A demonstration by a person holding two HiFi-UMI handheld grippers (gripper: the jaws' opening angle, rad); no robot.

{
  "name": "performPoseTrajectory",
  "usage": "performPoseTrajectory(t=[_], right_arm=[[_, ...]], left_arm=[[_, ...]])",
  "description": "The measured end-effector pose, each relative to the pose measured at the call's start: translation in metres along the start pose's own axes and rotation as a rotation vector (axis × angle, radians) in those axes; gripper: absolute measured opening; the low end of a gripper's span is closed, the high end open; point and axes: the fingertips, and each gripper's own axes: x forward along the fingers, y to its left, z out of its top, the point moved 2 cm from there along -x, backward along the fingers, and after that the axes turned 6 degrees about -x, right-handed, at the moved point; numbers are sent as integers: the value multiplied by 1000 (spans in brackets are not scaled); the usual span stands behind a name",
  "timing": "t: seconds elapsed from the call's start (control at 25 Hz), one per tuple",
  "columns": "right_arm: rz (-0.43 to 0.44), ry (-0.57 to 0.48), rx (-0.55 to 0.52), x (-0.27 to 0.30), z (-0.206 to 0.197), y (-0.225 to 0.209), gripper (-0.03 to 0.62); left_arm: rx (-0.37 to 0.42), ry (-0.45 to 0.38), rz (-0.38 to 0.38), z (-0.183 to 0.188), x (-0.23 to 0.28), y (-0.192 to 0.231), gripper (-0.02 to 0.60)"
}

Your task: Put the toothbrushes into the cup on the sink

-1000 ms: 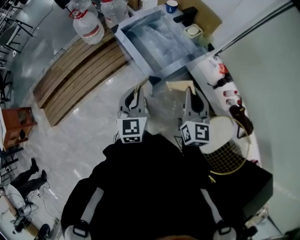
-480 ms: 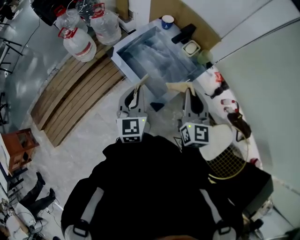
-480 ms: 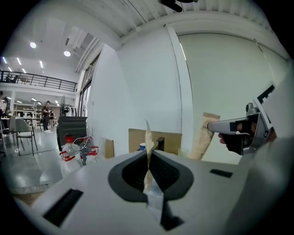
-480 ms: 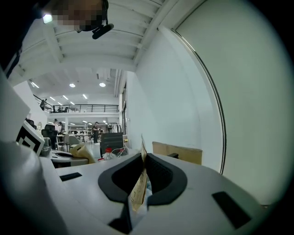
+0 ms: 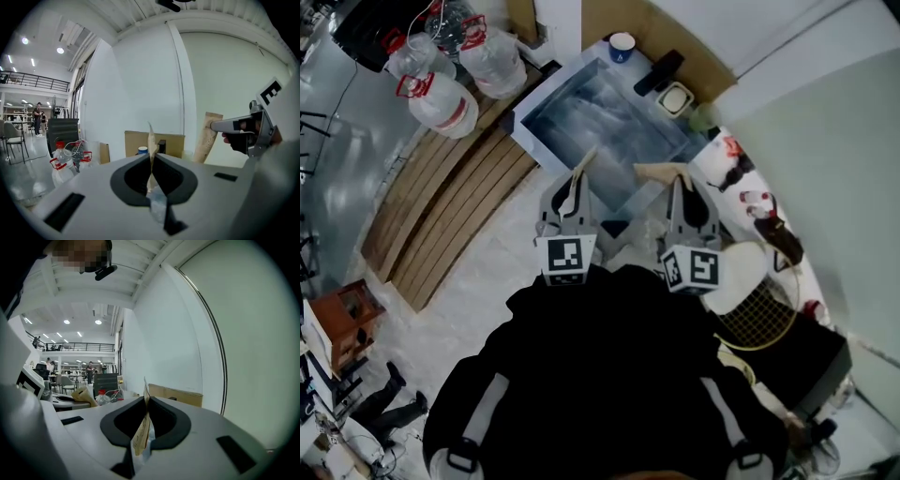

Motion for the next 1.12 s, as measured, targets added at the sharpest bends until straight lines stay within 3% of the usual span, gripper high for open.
performPoseTrajectory(t=[0.8, 1.12], right_arm=[[32, -71, 33, 83, 12, -67, 31], [16, -77, 41, 95, 10, -85, 31]], left_arm=[[86, -8, 61, 35, 93, 2, 9], [81, -4, 53, 45, 121, 5, 9]])
